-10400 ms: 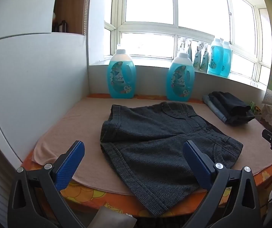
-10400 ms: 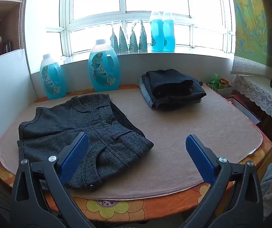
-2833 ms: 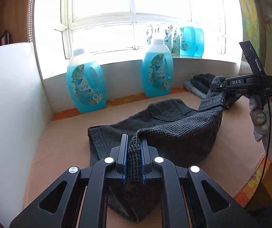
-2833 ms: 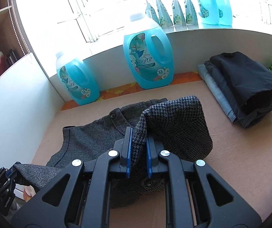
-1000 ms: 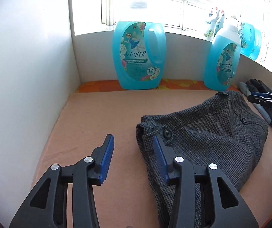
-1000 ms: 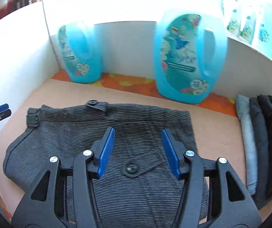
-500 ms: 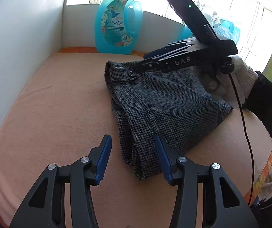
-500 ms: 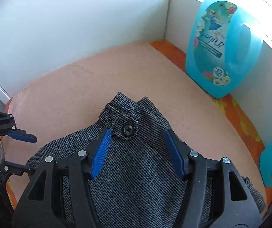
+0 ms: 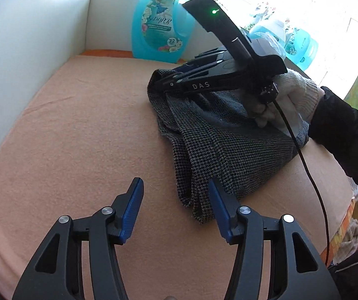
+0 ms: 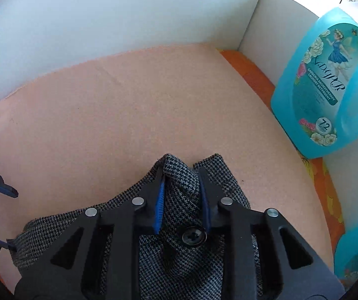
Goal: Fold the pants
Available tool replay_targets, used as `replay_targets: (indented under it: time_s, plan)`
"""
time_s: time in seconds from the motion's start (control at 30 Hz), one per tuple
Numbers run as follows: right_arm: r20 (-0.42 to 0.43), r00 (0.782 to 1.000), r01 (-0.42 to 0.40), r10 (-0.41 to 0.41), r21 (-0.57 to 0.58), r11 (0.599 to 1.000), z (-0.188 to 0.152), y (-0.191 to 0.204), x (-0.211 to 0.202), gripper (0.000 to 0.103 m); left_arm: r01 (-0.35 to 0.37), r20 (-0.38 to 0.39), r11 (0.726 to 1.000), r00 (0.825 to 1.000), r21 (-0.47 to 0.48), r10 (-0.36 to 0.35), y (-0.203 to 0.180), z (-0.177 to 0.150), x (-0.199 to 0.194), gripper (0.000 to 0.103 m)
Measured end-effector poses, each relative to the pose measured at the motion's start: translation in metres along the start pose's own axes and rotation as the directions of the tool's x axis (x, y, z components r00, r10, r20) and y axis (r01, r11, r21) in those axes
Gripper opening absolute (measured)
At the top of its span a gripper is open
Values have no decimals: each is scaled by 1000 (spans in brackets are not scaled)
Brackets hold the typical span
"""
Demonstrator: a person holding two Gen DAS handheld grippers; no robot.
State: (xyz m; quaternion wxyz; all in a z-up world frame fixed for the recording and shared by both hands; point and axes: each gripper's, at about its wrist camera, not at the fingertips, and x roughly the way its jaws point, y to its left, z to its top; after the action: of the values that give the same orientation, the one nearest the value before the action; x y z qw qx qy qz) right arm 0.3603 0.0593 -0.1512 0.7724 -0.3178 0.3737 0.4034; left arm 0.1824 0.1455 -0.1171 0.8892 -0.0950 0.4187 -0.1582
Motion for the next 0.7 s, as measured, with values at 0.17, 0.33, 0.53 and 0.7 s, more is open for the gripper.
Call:
replay_targets:
  time_s: [0.17,0.33,0.53,0.7]
  plan:
    - [65,995,69,-75,86,994,13,-23,-12,20,35,5,999,999,-37,-35,6,10,5,53]
    - [-17,996,85,-84,112,990,11,-27,10,32,92,-34,994,995,-59,-95,8,20,16,53]
    - [104,990,74,-96,199,977,-22,-35,-67,52,120,-71,993,990,-16,-121,-7,22,32,43]
    - [140,982,89,-123,225,970,-102,-17,-146,54,121,-67,993,990,-2,-121,-13,23,34,25]
